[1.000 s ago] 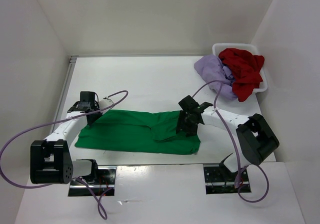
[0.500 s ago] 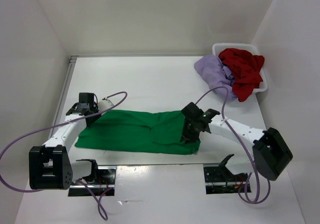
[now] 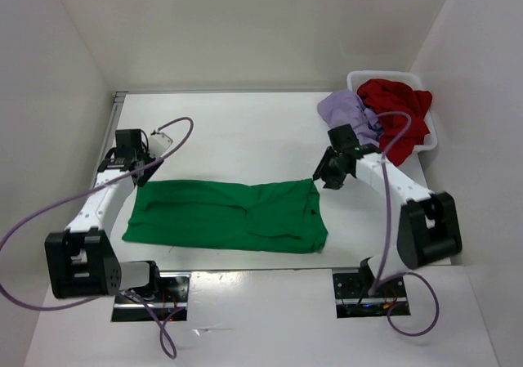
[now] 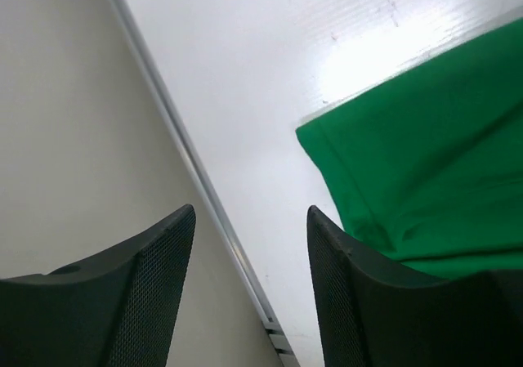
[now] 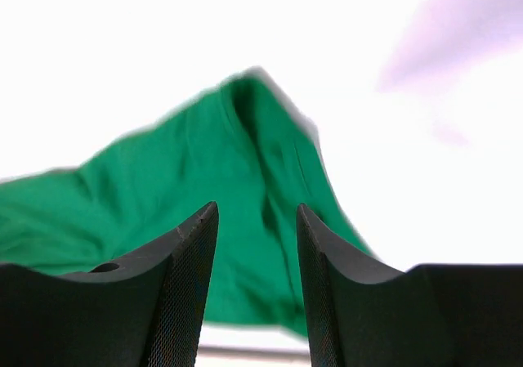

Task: Fold and stack the t-shirts
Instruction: Fold the other side of the tshirt into a rectangle

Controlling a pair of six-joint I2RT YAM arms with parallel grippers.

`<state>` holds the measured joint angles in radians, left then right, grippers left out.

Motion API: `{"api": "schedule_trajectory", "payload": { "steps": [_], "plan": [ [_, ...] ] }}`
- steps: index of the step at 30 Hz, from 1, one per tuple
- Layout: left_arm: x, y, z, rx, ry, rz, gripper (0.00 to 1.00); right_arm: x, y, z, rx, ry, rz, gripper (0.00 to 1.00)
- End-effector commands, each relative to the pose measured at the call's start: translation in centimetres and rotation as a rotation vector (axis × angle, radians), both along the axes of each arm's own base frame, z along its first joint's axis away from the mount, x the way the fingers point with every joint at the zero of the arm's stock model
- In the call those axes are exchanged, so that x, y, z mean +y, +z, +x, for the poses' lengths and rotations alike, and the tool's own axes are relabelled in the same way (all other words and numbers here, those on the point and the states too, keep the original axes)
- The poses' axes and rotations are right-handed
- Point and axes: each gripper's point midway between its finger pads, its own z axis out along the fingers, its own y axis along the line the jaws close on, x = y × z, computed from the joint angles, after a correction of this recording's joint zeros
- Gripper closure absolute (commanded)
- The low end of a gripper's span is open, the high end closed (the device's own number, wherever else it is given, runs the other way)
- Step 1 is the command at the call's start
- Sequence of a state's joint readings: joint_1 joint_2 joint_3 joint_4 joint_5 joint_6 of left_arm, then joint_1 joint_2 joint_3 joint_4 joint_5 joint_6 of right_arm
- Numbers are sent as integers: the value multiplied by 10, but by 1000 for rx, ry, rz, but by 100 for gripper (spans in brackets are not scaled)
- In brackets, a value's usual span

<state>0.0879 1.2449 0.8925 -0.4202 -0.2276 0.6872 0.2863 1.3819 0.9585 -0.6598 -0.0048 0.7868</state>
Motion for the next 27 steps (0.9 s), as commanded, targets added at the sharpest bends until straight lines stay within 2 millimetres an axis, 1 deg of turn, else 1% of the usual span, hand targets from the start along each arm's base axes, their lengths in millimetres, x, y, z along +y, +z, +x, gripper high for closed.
{"api": "schedule_trajectory", "payload": {
  "steps": [1,2,3,4,5,7,8,9,10,11,12,13,14,15,16,17,18,19,20,21,22,23,26,27],
  "plan": [
    [10,-39,0,110,89,-77,35,17,3,52,-111,150,-22,51],
    [13,-45,3,117,103,-96,35,21,-7,62,-89,166,-25,51],
    [19,-56,3,146,128,-115,35,22,-12,65,-78,175,-32,51],
    [18,-59,5,149,132,-139,34,25,-15,70,-81,190,-26,51],
    [18,-59,8,147,141,-146,32,26,-22,74,-69,190,-28,51],
    [20,-70,8,168,156,-164,31,28,-28,74,-58,205,-26,51],
    [21,-73,10,169,156,-164,31,29,-35,75,-45,210,-20,51],
    [21,-81,9,193,158,-167,30,30,-39,73,-33,222,-19,51],
    [26,-84,9,194,174,-161,30,30,-44,72,-20,223,-21,51],
    [26,-87,8,205,175,-162,30,32,-49,73,-12,227,-14,51],
    [26,-95,7,229,176,-166,30,31,-58,71,12,227,-18,51],
    [26,-94,9,220,176,-164,30,33,-61,70,23,231,-12,54],
    [26,-99,8,235,177,-166,30,34,-60,73,11,231,-10,60],
    [32,-101,11,222,192,-156,30,34,-64,74,14,231,-10,67],
    [33,-100,14,210,191,-154,30,32,-68,74,21,227,-21,82],
    [35,-102,15,209,197,-145,30,33,-65,77,12,226,-20,88],
    [35,-104,19,197,204,-149,30,31,-67,80,11,220,-32,94],
    [38,-99,23,183,209,-138,30,27,-64,89,-3,203,-45,100],
    [38,-104,27,180,222,-147,30,27,-60,95,-19,199,-50,100],
    [39,-101,33,166,233,-154,30,26,-64,99,-15,203,-66,100],
    [40,-97,37,153,233,-153,30,23,-58,111,-39,188,-71,100],
    [40,-102,41,154,244,-161,30,21,-57,118,-51,188,-92,100],
    [43,-94,52,127,250,-163,30,17,-57,140,-75,183,-123,100],
    [45,-88,57,106,262,-160,30,20,-51,152,-103,199,-128,100]
  ]
}}
